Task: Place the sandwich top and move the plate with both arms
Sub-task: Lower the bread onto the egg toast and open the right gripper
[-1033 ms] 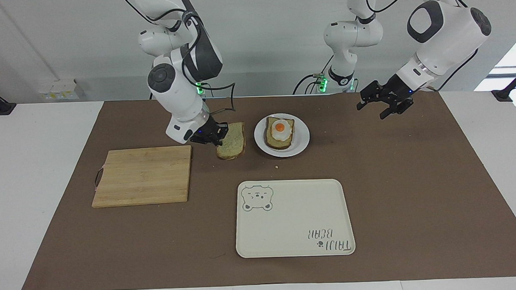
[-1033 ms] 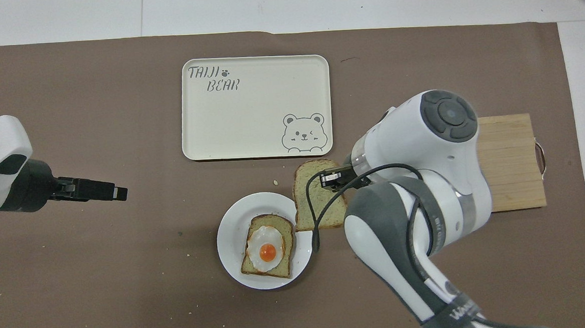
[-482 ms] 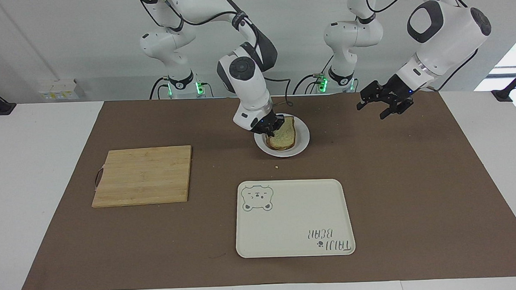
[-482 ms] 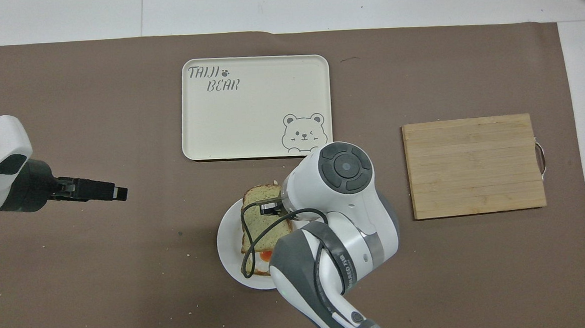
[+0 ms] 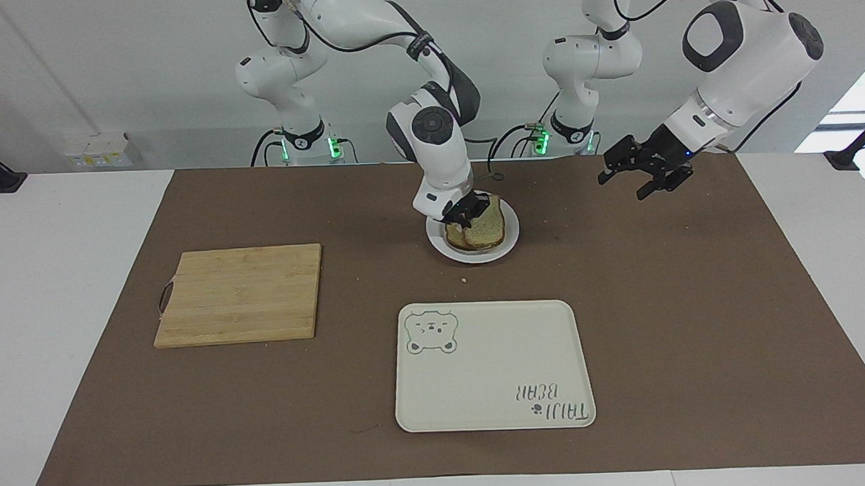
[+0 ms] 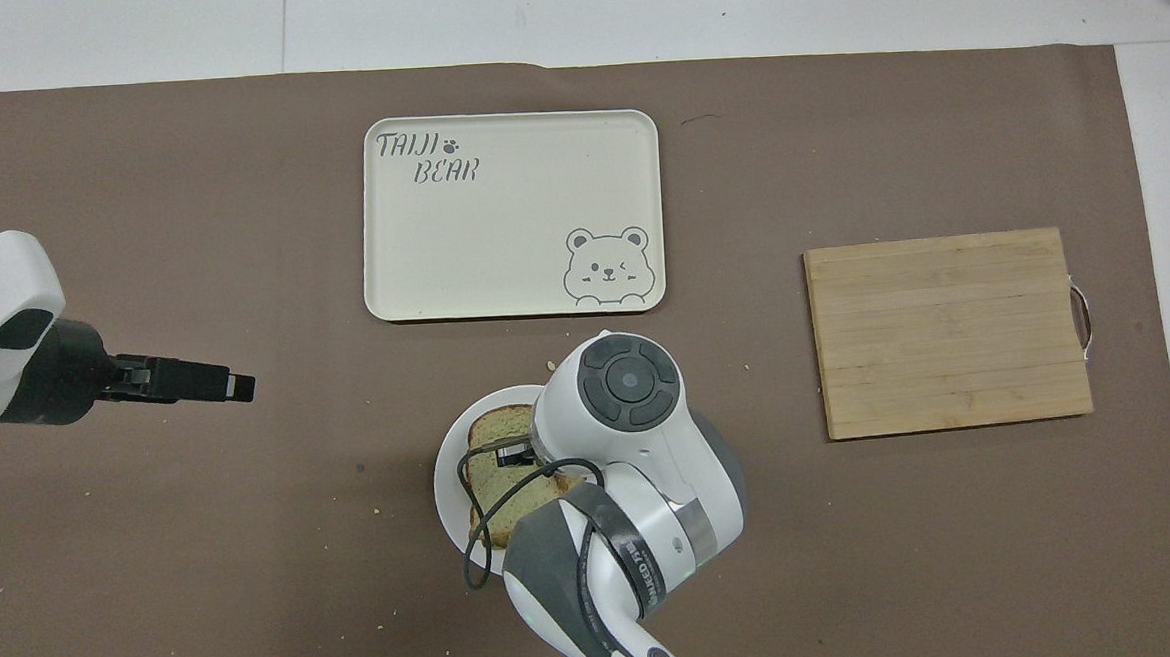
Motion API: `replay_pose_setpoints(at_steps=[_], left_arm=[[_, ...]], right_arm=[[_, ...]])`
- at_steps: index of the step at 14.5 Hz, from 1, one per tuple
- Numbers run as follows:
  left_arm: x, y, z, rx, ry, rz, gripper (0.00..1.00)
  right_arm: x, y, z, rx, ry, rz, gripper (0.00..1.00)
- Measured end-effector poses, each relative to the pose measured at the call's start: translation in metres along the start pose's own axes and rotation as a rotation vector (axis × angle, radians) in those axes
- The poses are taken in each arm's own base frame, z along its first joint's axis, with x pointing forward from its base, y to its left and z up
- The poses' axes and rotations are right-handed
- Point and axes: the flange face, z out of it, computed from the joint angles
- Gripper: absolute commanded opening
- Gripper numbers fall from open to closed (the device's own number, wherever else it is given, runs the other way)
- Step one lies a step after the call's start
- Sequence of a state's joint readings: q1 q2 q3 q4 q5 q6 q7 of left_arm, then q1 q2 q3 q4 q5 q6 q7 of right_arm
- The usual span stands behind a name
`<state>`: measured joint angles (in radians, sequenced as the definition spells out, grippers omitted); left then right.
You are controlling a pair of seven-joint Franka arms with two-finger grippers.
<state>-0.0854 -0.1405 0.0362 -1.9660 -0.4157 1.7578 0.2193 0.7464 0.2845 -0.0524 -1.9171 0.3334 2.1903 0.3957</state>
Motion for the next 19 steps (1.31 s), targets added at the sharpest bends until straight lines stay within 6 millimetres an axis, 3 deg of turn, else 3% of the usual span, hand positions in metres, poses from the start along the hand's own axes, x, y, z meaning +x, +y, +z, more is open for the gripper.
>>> replay_pose_setpoints(at_steps=[3, 4, 5, 6, 10, 13, 16, 19], left_arm=[[0.0, 0.0, 0.0, 0.0, 0.0, -0.001, 1.0], [0.0, 0.0, 0.0, 0.0, 0.0, -0.001, 1.0], [0.0, 0.0, 0.0, 0.0, 0.0, -0.001, 1.0], [0.0, 0.0, 0.0, 0.0, 0.0, 0.0, 1.0], [0.0, 0.001, 0.001, 0.0, -0.001, 0.001, 1.0], [0.0, 0.001, 0.0, 0.001, 0.001, 0.001, 1.0], [0.0, 0.001, 0.0, 0.001, 0.001, 0.001, 1.0], [0.0, 0.001, 0.001, 0.001, 0.002, 0.001, 1.0]], right_arm=[[-0.002, 0.006, 0.009, -0.008, -0.008, 0.007, 0.0], [-0.002, 0.007, 0.009, -0.009, -0.009, 0.009, 0.07], [-0.002, 0.007, 0.01, -0.01, -0.009, 0.011, 0.67], [-0.002, 0.008, 0.01, -0.01, -0.01, 0.014, 1.0], [0.0, 0.01, 0.008, -0.008, -0.004, 0.023, 1.0], [0.01, 0.013, -0.006, 0.006, 0.025, 0.034, 1.0], [0.03, 0.037, -0.043, 0.029, 0.086, 0.074, 1.0], [0.045, 0.077, -0.094, 0.02, 0.172, 0.1, 1.0]])
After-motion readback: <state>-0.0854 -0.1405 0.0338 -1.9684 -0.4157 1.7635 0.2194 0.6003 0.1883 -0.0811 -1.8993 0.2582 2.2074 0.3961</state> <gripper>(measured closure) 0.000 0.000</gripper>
